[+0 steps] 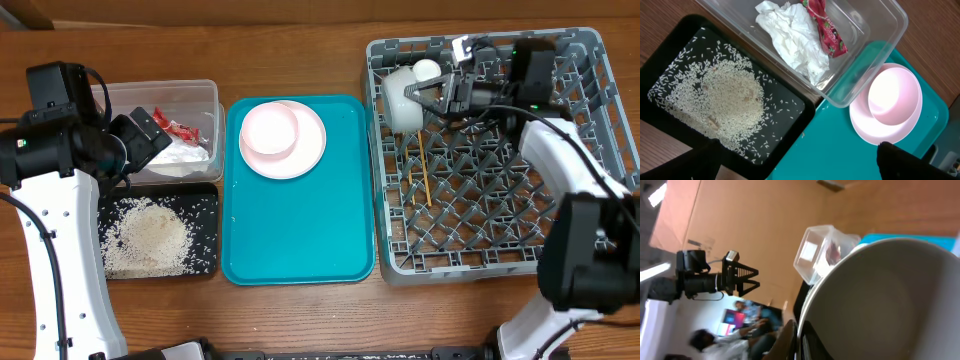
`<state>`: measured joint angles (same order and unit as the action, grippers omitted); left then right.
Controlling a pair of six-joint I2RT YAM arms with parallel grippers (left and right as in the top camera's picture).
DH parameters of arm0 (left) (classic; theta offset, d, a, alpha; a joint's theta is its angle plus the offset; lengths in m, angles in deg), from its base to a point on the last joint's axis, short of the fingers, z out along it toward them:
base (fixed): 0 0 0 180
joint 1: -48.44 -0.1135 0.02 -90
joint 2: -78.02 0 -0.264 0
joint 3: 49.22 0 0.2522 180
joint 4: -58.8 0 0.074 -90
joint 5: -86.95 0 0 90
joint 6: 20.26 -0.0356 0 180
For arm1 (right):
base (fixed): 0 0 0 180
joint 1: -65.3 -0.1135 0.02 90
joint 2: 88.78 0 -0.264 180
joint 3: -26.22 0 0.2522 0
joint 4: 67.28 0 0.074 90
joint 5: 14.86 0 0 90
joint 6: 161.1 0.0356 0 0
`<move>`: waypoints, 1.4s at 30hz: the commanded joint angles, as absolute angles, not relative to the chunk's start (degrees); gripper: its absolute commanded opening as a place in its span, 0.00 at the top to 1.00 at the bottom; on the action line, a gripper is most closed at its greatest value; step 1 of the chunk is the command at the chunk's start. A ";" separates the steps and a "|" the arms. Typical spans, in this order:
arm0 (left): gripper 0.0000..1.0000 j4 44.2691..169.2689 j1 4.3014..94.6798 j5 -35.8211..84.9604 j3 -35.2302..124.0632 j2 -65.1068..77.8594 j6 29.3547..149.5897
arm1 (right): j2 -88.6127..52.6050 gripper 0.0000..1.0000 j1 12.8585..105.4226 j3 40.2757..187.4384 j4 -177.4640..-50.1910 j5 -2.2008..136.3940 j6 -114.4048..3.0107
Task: Sort waste into correct bins and load items into the dishwasher
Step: 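Carry the white bowl into the rack's top left area and lower it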
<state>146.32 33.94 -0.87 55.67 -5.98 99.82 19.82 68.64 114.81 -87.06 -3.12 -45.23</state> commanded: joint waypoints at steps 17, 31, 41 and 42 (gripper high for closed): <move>0.00 146.23 33.83 -0.68 55.56 -6.25 99.97 | 23.43 0.96 66.95 114.20 -77.38 -2.88 -31.15; 0.00 146.23 33.83 -0.68 55.56 -6.25 99.97 | 23.45 0.96 65.58 112.18 -77.73 1.19 -29.29; 0.00 146.23 33.83 -0.68 55.56 -6.25 99.97 | 23.45 0.96 68.31 108.23 -77.71 1.34 -30.76; 0.00 146.23 33.83 -0.68 55.56 -6.25 99.97 | 23.45 0.96 68.59 108.23 -77.73 1.32 -30.78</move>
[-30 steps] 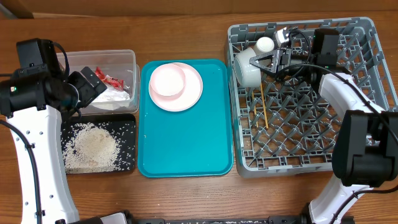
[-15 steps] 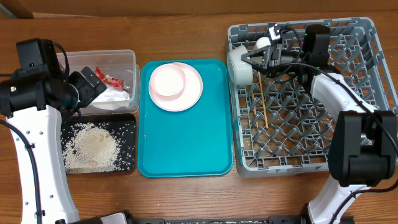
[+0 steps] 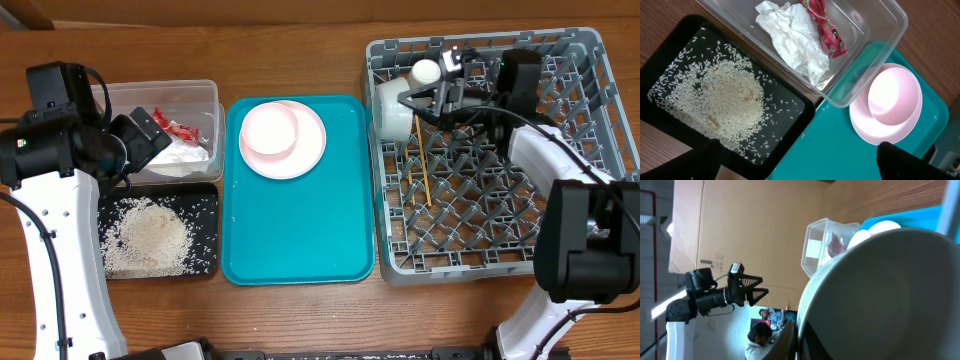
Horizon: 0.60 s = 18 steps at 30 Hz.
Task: Sort waste into correct bins and load items into the dishwasher
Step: 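Carry the white bowl into the rack's top left area and lower it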
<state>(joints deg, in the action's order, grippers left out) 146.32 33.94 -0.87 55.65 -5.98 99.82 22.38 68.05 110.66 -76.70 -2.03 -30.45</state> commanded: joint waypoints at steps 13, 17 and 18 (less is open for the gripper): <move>0.00 146.23 33.83 -0.68 55.56 -6.25 99.97 | 23.45 0.86 71.26 108.23 -78.32 1.34 -30.78; 0.00 146.23 33.83 -0.65 55.56 -6.25 99.97 | 23.45 0.77 74.08 108.23 -78.32 1.12 -30.78; 0.00 146.23 33.83 -0.68 55.56 -6.25 99.97 | 23.45 0.73 75.17 108.23 -78.32 1.12 -30.76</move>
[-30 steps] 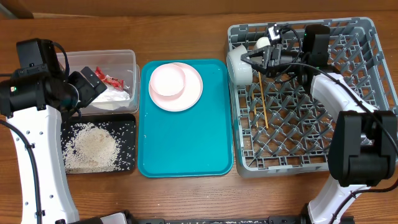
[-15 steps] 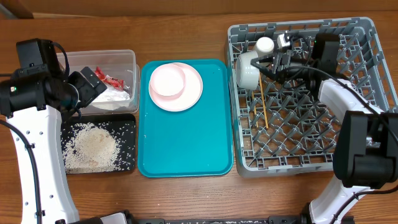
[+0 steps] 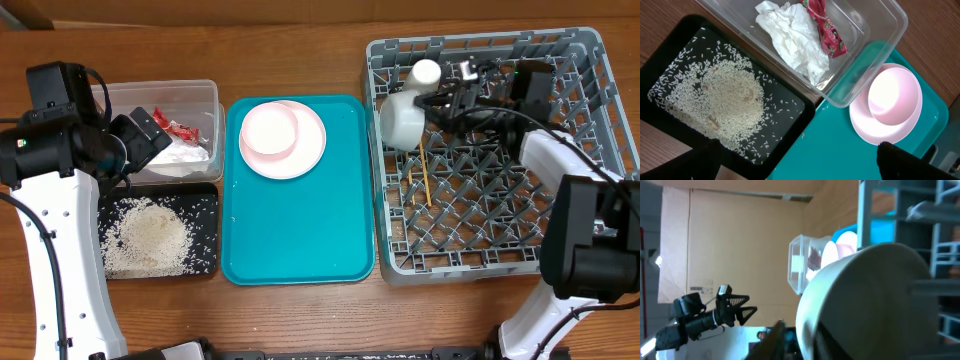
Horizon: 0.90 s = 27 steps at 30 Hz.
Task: Sort waste into correct bins and load items into the dishwasher
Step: 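Carry the white bowl into the rack's top left area and lower it, then release the bowl and move the right gripper back toward the teal tray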
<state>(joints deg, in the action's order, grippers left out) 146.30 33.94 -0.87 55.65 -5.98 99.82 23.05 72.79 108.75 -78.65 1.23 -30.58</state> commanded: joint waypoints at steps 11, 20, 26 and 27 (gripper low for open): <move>0.00 146.23 33.83 -0.68 55.56 -6.25 99.97 | 23.43 0.67 84.44 108.25 -78.30 0.49 -27.35; 0.00 146.23 33.83 -0.65 55.56 -6.25 99.97 | 20.78 0.68 86.84 108.32 -78.28 0.55 -25.03; 0.00 146.23 33.83 -0.68 55.56 -6.25 99.97 | 13.90 0.69 83.85 108.36 -78.32 3.63 -25.75; 0.00 146.23 33.83 -0.68 55.56 -6.25 99.97 | 12.50 0.69 82.80 108.36 -78.45 4.57 -26.41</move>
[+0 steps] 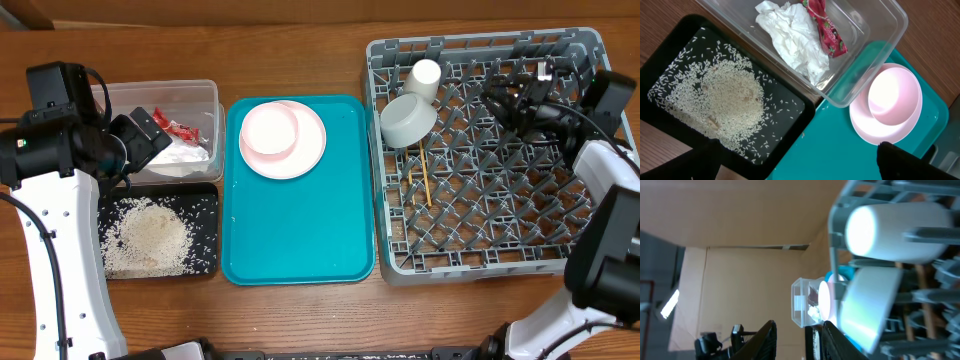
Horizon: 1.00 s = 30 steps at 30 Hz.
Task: Sort waste into correct bins and load items into the dishwasher
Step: 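Release the bowl and move the right gripper back toward the teal tray, then grasp the rim of the pink bowl on the pink plate with the right gripper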
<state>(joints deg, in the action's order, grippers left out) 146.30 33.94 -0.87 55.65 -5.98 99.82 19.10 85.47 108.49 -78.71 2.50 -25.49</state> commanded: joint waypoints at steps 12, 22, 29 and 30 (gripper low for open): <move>0.00 146.23 33.85 -0.65 55.56 -6.25 99.97 | 1.59 0.69 56.53 117.56 -110.21 55.63 -50.89; 0.00 146.23 33.83 -0.68 55.56 -6.25 99.97 | 4.30 0.64 26.37 119.07 -104.05 84.66 -69.36; 0.00 146.23 33.83 -0.68 55.56 -6.25 99.97 | 13.44 0.54 18.89 119.05 -94.39 84.53 -73.18; 0.00 146.23 33.83 -0.68 55.56 -6.25 99.97 | 14.97 0.54 18.61 119.05 -93.36 84.27 -74.14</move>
